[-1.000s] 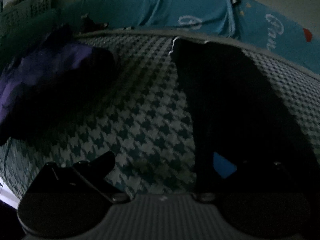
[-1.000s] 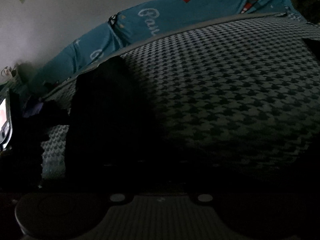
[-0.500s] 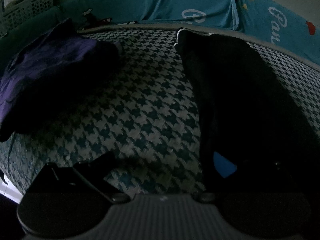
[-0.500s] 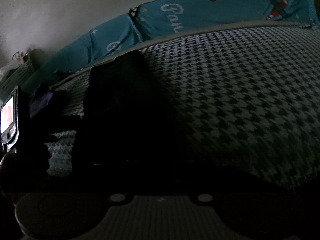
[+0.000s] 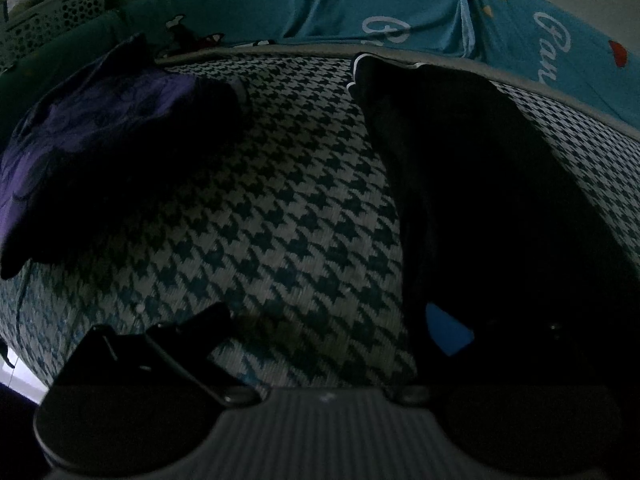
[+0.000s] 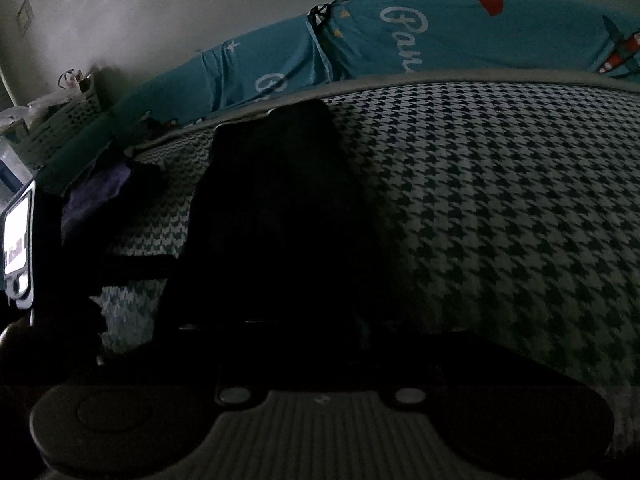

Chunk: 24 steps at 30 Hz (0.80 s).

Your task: Fold clothes

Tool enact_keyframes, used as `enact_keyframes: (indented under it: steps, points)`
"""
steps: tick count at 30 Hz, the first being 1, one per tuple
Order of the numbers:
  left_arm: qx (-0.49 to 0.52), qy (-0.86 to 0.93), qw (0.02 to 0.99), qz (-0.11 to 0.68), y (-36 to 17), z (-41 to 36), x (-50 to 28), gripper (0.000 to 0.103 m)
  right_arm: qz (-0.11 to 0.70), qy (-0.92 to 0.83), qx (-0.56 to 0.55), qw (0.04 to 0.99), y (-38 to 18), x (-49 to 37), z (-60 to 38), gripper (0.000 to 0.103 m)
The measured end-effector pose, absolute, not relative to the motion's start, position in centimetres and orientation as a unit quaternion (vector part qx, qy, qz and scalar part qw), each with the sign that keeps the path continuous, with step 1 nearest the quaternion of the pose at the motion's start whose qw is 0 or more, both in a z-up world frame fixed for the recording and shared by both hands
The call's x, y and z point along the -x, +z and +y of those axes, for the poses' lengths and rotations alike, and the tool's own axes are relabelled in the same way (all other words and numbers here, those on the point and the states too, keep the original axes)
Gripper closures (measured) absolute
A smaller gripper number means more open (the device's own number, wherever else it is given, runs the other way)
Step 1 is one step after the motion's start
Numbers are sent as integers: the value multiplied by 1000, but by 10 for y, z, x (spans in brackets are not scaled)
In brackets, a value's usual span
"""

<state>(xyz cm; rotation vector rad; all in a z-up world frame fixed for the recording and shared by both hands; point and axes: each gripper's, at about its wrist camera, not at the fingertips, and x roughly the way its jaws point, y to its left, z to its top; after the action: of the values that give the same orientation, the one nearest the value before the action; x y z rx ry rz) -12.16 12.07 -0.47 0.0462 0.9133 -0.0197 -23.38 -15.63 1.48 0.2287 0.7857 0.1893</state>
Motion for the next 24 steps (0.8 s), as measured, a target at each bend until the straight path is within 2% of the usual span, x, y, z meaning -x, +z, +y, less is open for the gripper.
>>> enact_keyframes:
  steps: [18, 24]
  points:
    - [-25, -14, 898, 439, -7, 121, 124, 0, 395, 140, -114, 901, 16, 167, -154, 67]
    - [-24, -12, 898, 439, -7, 121, 124, 0, 399, 153, -106, 898, 12, 157, -145, 62]
